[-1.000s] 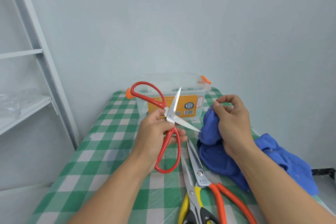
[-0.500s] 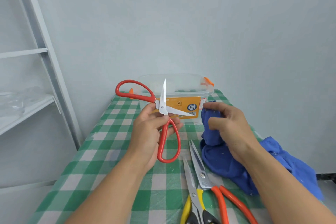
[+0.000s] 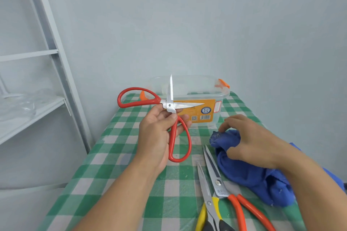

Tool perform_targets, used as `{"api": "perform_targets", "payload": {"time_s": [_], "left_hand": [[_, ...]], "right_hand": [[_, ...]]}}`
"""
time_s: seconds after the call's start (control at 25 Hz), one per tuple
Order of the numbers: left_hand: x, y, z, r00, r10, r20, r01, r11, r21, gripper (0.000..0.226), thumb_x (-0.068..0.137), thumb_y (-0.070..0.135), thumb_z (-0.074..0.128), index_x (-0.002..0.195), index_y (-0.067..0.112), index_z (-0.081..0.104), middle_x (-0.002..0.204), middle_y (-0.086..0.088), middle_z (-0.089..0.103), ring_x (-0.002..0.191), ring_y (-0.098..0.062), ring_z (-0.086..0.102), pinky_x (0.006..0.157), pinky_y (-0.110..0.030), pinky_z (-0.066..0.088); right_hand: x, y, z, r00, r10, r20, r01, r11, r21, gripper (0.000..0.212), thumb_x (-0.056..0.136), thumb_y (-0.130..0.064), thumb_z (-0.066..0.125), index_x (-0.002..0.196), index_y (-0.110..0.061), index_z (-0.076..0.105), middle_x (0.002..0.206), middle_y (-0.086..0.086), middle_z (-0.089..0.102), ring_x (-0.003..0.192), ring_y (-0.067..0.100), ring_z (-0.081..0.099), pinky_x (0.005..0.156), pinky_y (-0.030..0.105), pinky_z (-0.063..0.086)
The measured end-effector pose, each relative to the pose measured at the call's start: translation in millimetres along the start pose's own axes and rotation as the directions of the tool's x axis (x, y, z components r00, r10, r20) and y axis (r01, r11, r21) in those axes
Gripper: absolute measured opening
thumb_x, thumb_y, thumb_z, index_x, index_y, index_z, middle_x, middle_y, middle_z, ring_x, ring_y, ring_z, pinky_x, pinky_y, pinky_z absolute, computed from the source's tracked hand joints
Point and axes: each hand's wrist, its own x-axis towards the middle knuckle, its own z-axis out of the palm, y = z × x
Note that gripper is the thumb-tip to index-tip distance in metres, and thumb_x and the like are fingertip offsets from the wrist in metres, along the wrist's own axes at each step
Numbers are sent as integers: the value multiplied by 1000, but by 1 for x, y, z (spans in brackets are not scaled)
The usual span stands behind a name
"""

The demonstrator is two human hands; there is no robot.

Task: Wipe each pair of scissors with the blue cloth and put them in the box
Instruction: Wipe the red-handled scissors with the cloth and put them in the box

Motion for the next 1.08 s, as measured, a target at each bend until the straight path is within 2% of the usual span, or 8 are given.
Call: {"api": "perform_targets", "payload": {"time_s": [0.08,0.2,0.32,0.44,0.6,0.68,0.84,1.08], "left_hand": [[0,0,0,1000,3,-1,-3,1000,23,28,97,-12,49,121,1,57,100,-19,69,90,-31,73,77,-40,62],[1,-2,-2,1000,10,12,-10,998,57,24,97,-12,48,114,2,60,97,-17,69,89,-31,73,77,-40,61],[-1,-4,0,1000,16,19,-17,997,75,24,97,-12,48,108,5,61,93,-15,70,88,-31,73,79,-42,61],[-3,-7,2,999,28,39,-31,995,97,22,97,-12,48,111,3,59,96,-18,68,91,-31,74,81,-42,61],[-3,-14,7,998,37,43,-41,994,99,26,99,-10,48,121,0,55,104,-20,66,93,-29,74,80,-39,61],[-6,-18,10,997,36,63,-43,993,113,26,99,-10,48,120,2,57,106,-17,70,94,-27,74,78,-35,61],[-9,-23,15,994,39,105,-57,984,167,26,98,-9,50,107,12,63,95,-5,75,88,-18,72,72,-28,59],[-13,-30,21,988,54,144,-86,971,225,24,96,-12,49,97,9,62,87,-6,70,81,-18,64,65,-27,55]], "right_hand": [[0,-1,-4,1000,-15,-8,15,1000,16,26,82,-10,63,96,-32,65,106,-24,58,98,5,57,84,24,48],[2,-2,-5,971,38,-237,34,955,293,21,92,-5,57,88,-21,70,81,-25,71,78,1,67,74,18,51],[5,-3,-4,901,120,-416,135,835,534,18,94,-9,64,83,-21,73,82,-5,75,77,10,67,76,30,50],[6,-14,0,887,102,-451,253,708,659,30,98,-4,58,88,-27,75,84,-11,75,81,3,66,78,16,50],[4,-29,13,907,-13,-420,227,857,463,32,97,-6,45,102,-27,69,107,-8,68,98,-3,60,84,7,41],[6,-35,19,881,-80,-467,230,934,273,30,96,-7,51,115,-28,63,102,-10,65,92,-1,56,77,9,40],[11,-50,33,783,-93,-616,285,932,222,17,91,-14,68,102,-24,62,82,-25,61,86,-5,57,69,11,42],[27,-52,51,647,-235,-725,403,913,63,13,91,-14,62,97,-15,73,86,-4,64,79,17,59,67,34,49]]}}
